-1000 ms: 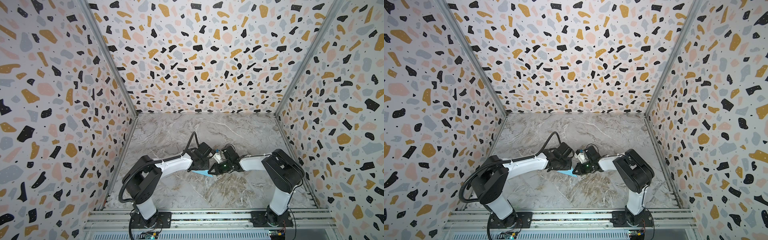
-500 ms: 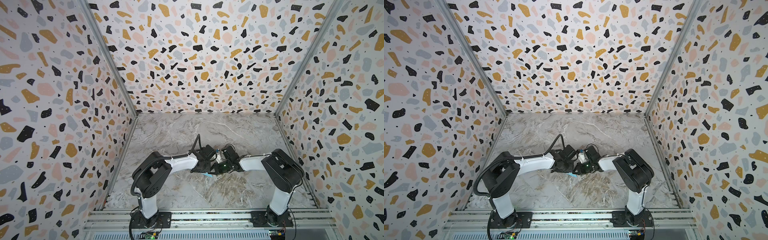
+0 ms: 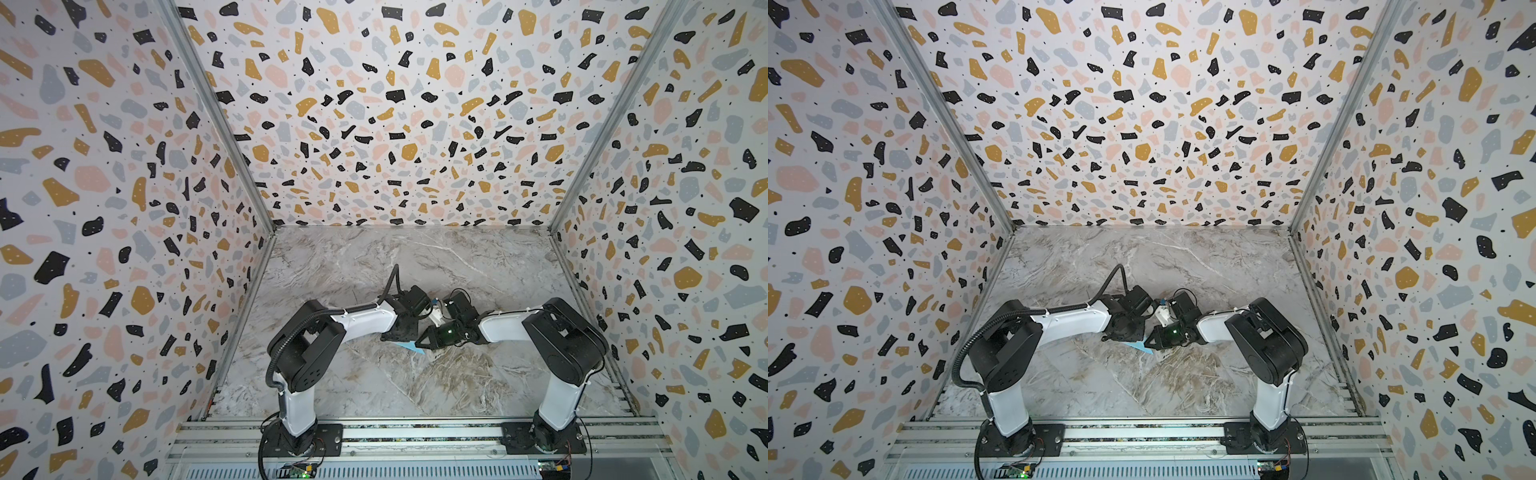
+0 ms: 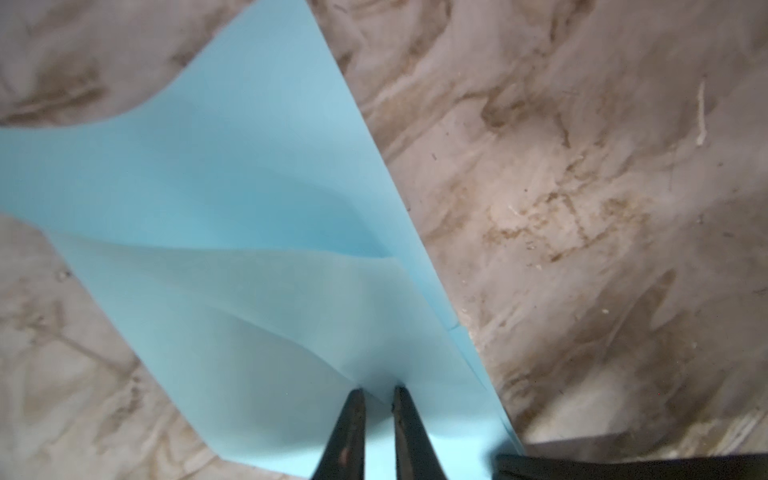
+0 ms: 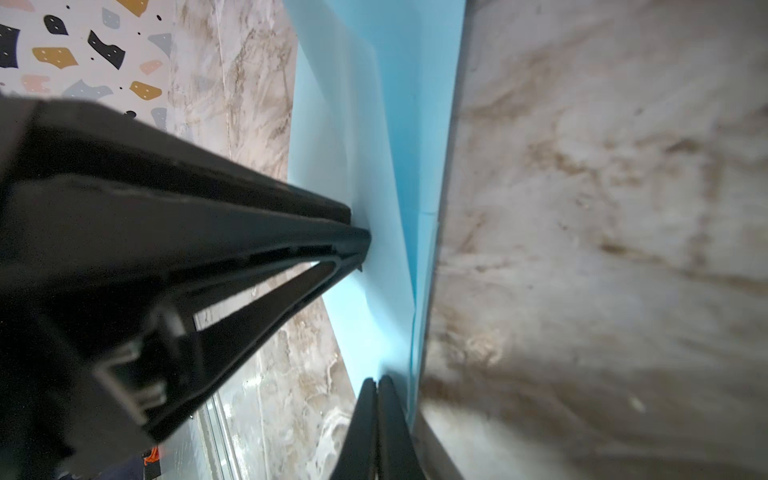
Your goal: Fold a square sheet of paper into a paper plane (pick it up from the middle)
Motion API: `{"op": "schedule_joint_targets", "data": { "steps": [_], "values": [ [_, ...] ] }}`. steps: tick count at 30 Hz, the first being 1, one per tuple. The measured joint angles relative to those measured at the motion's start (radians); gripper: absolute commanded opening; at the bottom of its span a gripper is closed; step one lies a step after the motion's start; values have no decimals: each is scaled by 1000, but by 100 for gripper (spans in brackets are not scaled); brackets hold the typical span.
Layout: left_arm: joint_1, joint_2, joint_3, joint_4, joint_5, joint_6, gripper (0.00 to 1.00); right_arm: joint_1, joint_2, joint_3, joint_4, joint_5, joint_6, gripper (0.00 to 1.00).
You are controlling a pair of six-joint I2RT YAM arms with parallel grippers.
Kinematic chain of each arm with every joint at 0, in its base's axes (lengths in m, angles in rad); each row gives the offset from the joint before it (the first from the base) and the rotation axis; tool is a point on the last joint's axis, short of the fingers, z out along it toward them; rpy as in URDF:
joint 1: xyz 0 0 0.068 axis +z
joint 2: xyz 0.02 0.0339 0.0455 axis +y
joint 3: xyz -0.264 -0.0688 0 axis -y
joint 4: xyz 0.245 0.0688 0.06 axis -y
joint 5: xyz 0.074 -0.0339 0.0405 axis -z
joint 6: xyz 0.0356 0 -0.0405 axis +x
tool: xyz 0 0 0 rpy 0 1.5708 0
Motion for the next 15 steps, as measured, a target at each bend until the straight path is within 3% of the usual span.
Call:
{"op": "schedule_joint_targets", "data": {
  "steps": [15],
  "values": [
    [68,33,35,1,-21,27,14,-2,0,-7,11,-3,-3,4]
  ]
}}
